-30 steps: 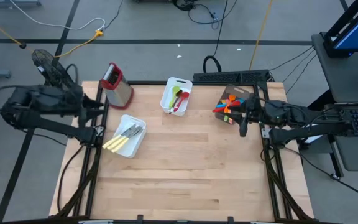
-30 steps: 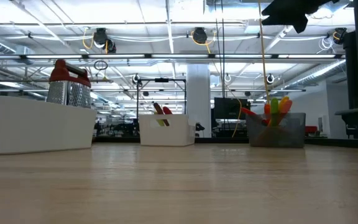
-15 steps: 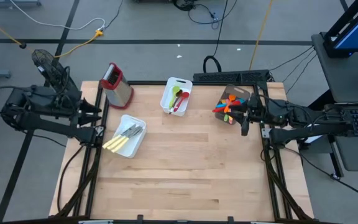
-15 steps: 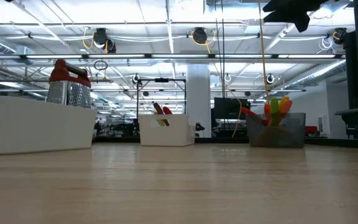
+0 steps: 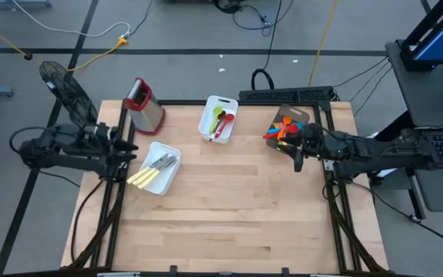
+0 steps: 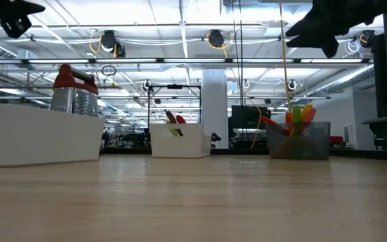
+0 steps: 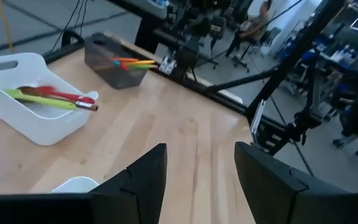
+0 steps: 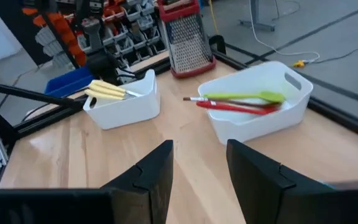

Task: Pick & Place Kitchen Items
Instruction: Return to Home Position

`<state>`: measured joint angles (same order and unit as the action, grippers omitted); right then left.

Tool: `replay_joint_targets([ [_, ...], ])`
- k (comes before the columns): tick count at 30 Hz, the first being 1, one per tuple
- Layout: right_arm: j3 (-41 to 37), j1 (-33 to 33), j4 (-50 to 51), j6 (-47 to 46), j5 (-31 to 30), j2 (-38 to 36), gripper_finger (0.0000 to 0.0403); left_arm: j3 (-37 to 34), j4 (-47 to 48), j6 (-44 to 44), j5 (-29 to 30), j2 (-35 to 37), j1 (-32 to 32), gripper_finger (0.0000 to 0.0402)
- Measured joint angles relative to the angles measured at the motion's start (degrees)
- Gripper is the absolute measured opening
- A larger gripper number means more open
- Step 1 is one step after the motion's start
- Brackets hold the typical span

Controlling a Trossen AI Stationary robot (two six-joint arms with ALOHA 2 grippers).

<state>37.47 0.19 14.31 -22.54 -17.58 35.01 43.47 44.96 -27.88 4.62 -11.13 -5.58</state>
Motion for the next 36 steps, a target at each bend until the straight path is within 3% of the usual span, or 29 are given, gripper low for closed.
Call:
replay_joint_targets([
  [7,-2.6,0.0,1.3,-0.1,-0.1,-9.0,0.0141,-4.3,0.3,0.8,2.0,10.9,-0.1,0.0191],
  [11,-5.4,0.0,-0.3,0.9,-0.2,-13.8,0.0141,-3.8,0.9,2.0,1.4,10.8,-0.2,0.0191],
  [21,-18.4,0.0,-8.2,-4.4,-0.1,-19.2,0.0141,-16.9,-12.4,2.1,-1.9,10.7,-0.3,0.0191],
  [36,-30.0,0.0,-17.6,-5.3,-0.3,-24.8,0.0141,-24.7,-20.4,4.8,-3.1,10.8,-0.3,0.0191],
])
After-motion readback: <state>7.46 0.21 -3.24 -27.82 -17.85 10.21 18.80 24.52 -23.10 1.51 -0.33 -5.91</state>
